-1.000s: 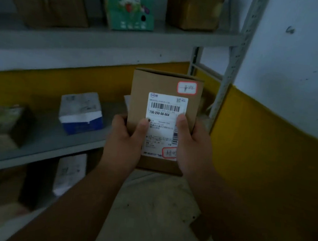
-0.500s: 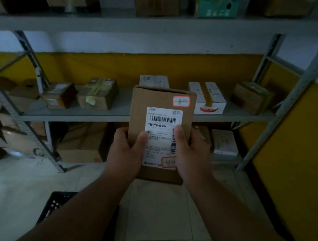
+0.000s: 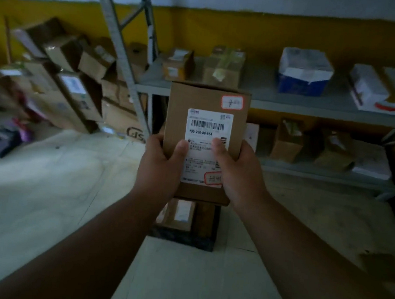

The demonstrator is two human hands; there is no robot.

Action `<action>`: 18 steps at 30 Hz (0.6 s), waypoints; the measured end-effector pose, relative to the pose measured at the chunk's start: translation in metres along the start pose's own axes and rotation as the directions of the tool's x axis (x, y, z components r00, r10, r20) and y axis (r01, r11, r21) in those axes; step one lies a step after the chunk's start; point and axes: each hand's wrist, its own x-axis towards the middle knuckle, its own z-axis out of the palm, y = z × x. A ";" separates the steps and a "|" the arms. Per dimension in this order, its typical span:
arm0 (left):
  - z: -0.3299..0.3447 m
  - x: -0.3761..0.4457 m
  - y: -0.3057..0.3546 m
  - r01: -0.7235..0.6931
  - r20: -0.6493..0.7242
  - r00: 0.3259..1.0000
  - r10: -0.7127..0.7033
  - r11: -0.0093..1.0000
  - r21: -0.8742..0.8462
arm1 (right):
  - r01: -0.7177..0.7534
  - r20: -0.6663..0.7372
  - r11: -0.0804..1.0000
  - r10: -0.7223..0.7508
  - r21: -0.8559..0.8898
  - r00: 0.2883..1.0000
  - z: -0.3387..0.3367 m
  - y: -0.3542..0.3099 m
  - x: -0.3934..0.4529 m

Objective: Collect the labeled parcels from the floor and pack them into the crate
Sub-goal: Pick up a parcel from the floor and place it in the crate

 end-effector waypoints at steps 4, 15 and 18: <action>-0.035 0.014 -0.020 0.034 0.038 0.999 -0.035 0.999 0.008 | -0.023 -0.034 0.999 0.021 -0.041 0.999 0.042 0.003 -0.004; -0.041 0.059 -0.050 0.149 -0.026 0.988 -0.149 0.989 -0.020 | -0.076 0.005 0.993 0.077 -0.095 0.997 0.075 0.023 0.040; -0.045 0.082 -0.059 0.167 -0.011 0.986 -0.168 0.986 -0.020 | -0.097 0.077 0.991 0.104 -0.090 0.992 0.084 0.030 0.060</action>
